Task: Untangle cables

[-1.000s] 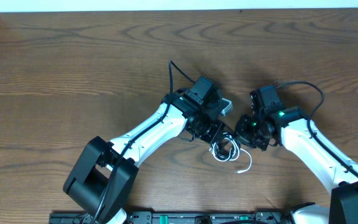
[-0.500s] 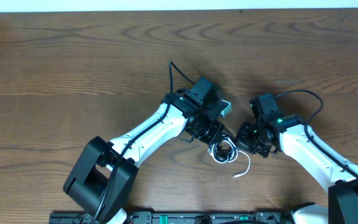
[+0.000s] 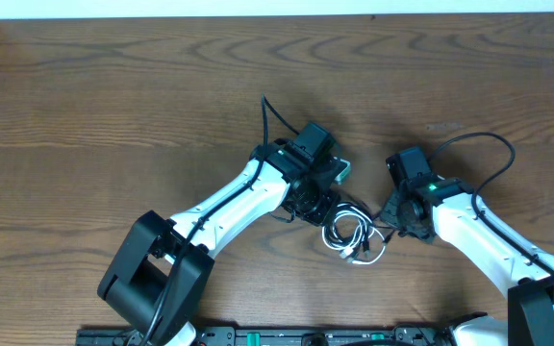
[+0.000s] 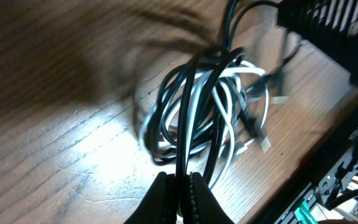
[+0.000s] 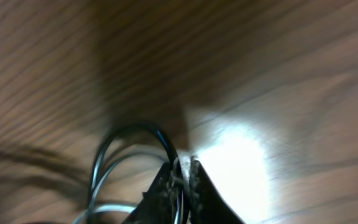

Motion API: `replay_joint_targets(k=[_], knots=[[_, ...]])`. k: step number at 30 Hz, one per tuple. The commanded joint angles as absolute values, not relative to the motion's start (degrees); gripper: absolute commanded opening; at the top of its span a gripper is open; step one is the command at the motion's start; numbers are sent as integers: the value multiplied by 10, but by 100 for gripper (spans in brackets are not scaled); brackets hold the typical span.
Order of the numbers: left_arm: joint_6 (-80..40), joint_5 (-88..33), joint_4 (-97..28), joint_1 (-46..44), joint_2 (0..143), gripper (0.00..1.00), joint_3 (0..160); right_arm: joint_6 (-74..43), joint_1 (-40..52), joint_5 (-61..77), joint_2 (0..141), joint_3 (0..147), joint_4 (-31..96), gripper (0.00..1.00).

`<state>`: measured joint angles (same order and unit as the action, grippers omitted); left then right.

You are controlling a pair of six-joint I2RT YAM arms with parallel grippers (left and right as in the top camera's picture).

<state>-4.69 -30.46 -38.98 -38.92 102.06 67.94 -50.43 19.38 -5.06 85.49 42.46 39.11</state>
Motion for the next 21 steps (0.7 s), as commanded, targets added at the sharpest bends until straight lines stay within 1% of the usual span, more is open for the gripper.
replay_joint_targets(k=[1, 3, 6, 7, 12, 17, 19, 21], knots=[[-50, -293, -395, -390, 1018, 8, 678, -508, 195, -152, 855, 418, 399, 15], [-50, -293, -395, -390, 1018, 8, 678, -508, 194, -174, 855, 418, 403, 24], [-50, -291, -395, -390, 1018, 7, 678, -508, 193, -192, 855, 418, 408, 41], [-50, -290, -395, -390, 1018, 8, 678, -508, 191, -192, 855, 418, 409, 43], [-50, -285, -395, -390, 1018, 7, 678, -508, 178, -192, 855, 418, 416, 47], [-66, -214, -403, -390, 1018, 8, 678, -507, 176, -183, 855, 417, 415, 56], [-83, -193, -403, -390, 1018, 7, 678, -500, 176, -148, 855, 417, 408, 61], [-83, -193, -402, -390, 1018, 7, 678, -457, 176, -84, 855, 417, 395, 62]])
